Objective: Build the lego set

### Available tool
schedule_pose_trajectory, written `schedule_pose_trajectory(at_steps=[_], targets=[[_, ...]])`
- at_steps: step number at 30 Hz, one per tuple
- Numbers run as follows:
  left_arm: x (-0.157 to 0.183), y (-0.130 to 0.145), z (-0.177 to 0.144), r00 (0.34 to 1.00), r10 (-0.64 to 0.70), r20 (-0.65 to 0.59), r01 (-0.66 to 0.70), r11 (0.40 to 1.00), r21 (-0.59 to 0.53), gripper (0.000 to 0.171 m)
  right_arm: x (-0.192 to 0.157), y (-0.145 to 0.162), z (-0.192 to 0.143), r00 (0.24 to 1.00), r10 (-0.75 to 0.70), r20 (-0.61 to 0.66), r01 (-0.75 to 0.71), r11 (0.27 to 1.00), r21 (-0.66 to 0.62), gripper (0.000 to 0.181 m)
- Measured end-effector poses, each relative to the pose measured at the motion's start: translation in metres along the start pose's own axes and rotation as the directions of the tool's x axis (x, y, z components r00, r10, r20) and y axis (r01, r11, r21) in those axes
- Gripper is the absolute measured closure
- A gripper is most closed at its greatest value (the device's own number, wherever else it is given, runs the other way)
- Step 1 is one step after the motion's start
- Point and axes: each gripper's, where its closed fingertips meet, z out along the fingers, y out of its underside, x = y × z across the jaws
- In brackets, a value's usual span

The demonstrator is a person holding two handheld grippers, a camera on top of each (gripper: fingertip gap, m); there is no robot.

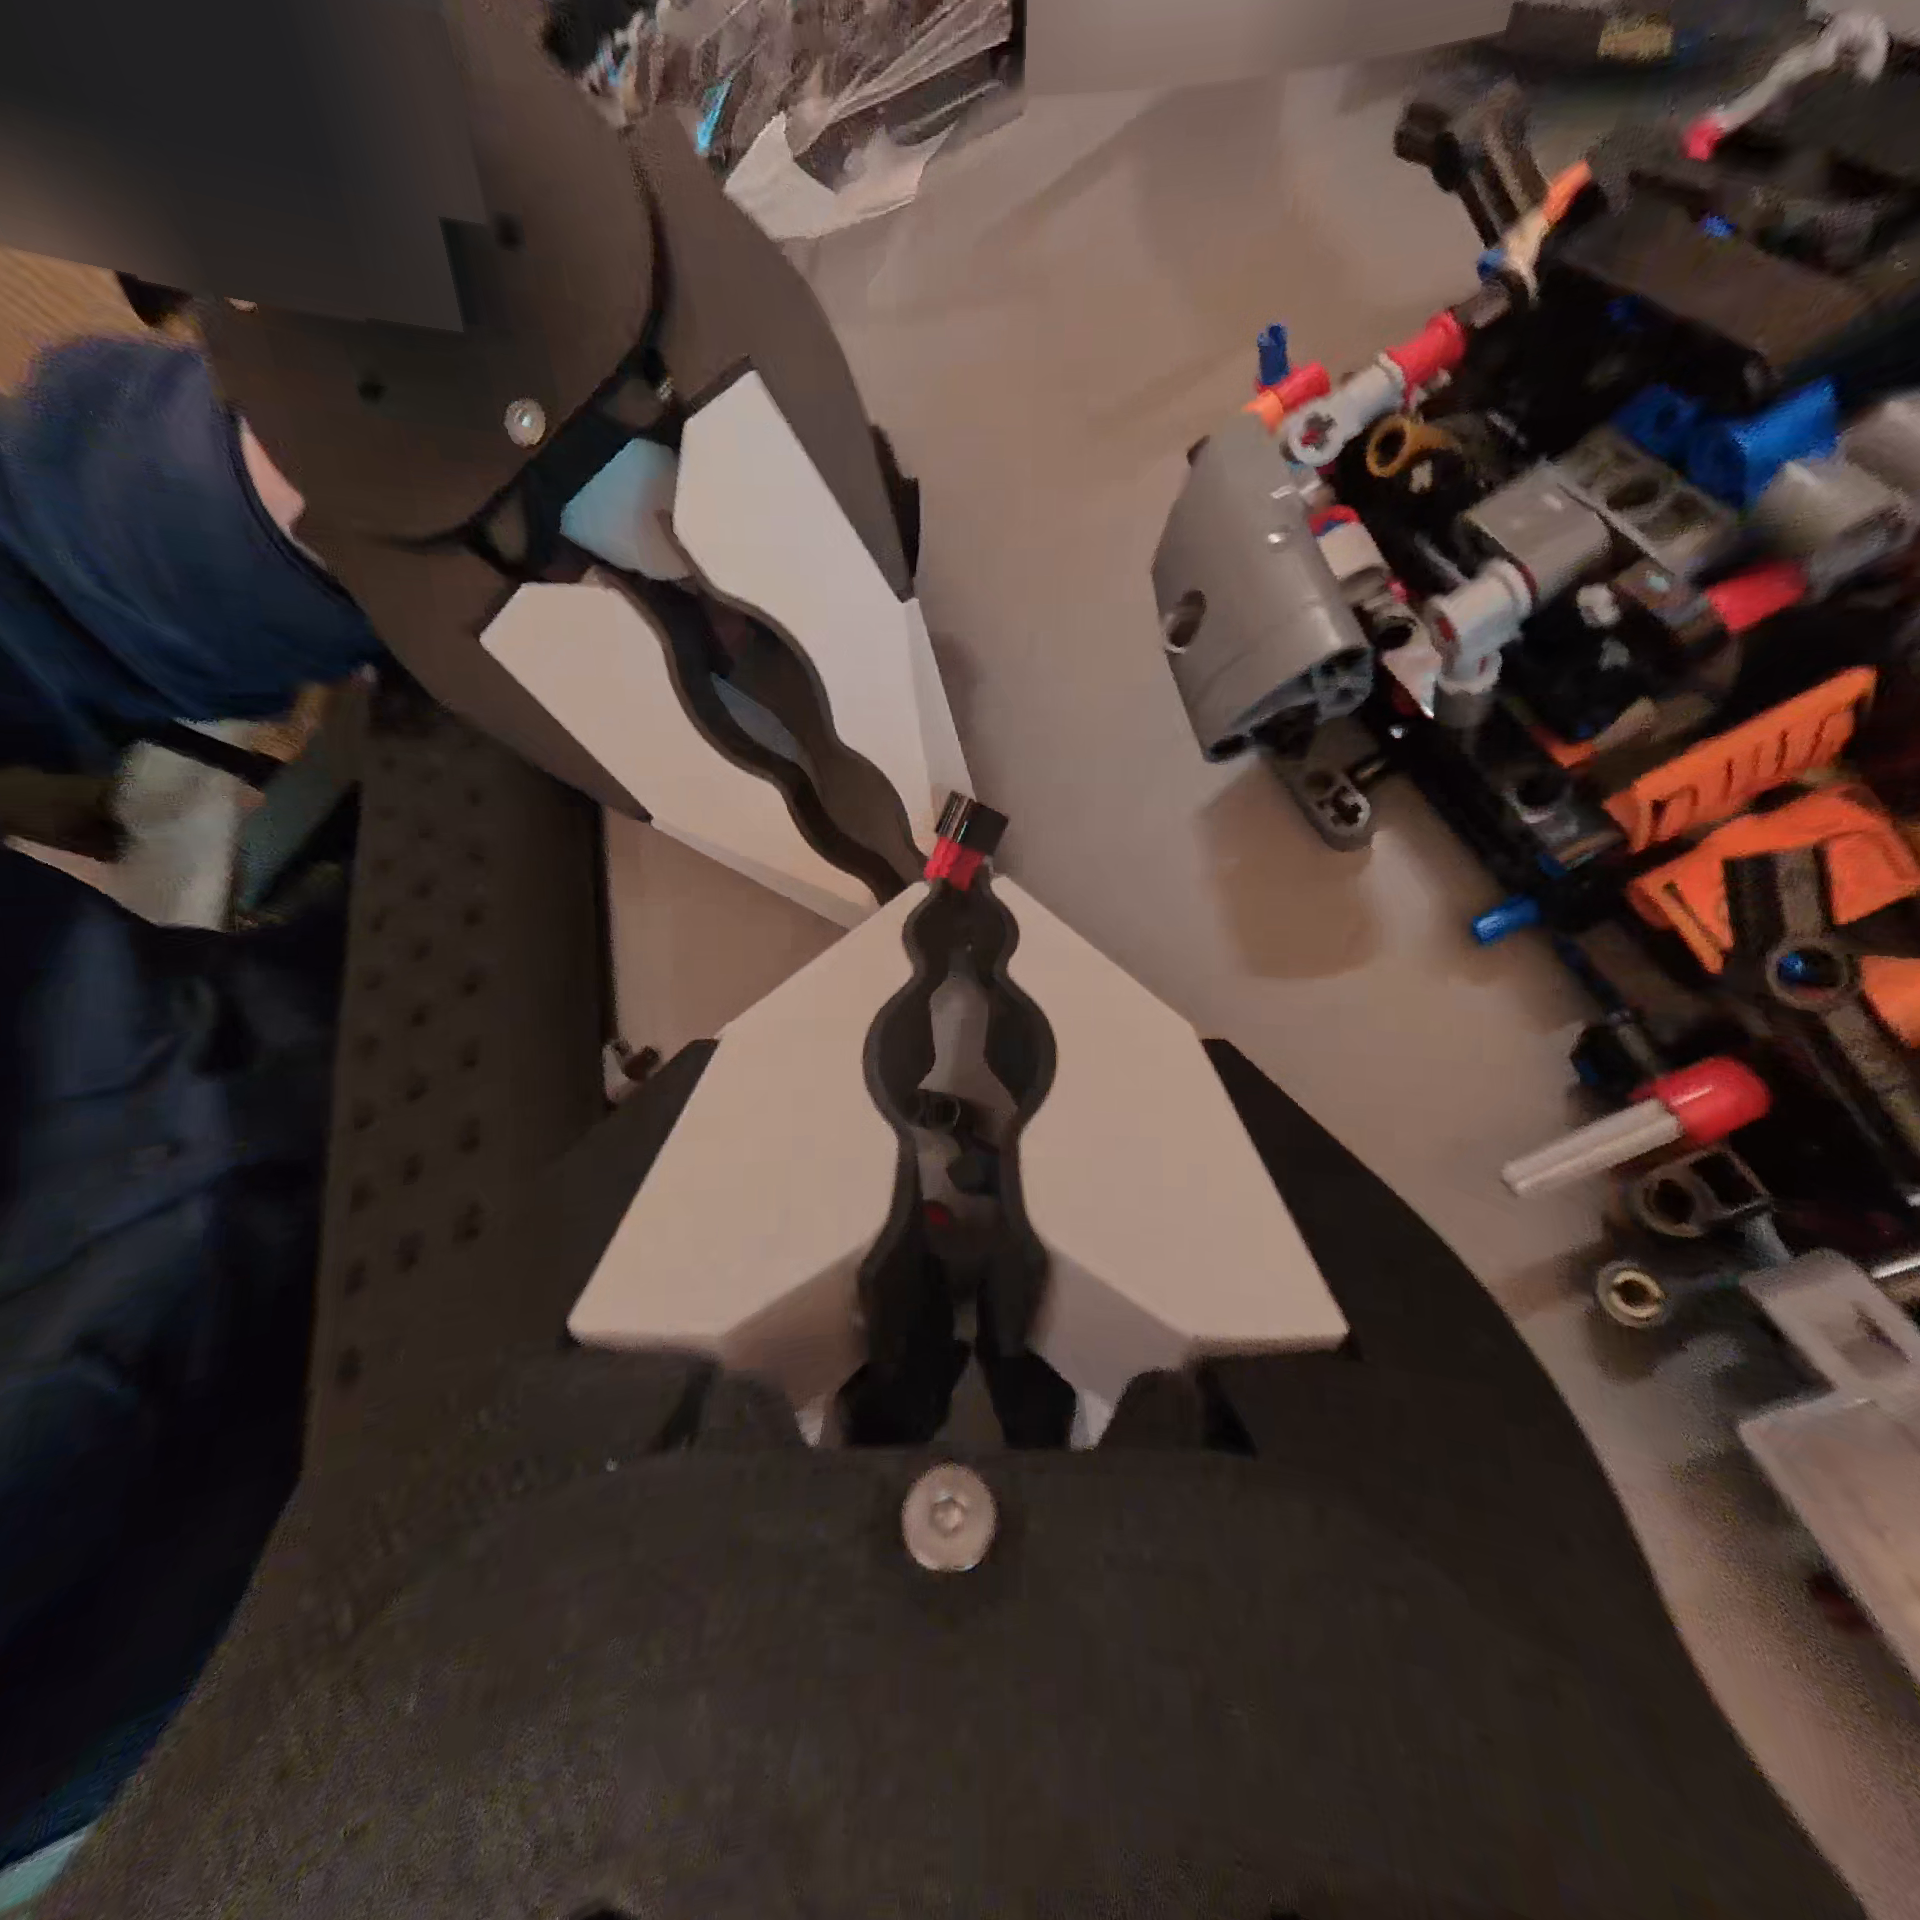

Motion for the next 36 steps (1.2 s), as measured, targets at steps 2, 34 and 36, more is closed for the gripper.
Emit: schedule_pose_trajectory(at_steps=[2, 34, 36], targets=[[0.000, -0.001, 0.000, 1.000, 0.004, 0.002, -0.004, 1.000, -0.002, 0.168, 0.000, 0.001, -0.001, 1.000, -0.017, -0.001, 0.017, 1.000, -0.013, 0.180], [-0.014, 0.006, -0.030, 1.000, 0.001, 0.009, -0.001, 0.999, 0.035, 0.148, -0.001, 0.011, -0.024, 0.925, -0.368, -0.099, 0.353, 0.925, -0.140, 0.164], [-0.008, -0.001, -0.034, 1.000, 0.005, -0.018, -0.003, 0.997, 0.075, 0.148, -0.006, 0.016, -0.030, 0.920, -0.385, -0.074, 0.372, 0.916, -0.147, 0.163]])
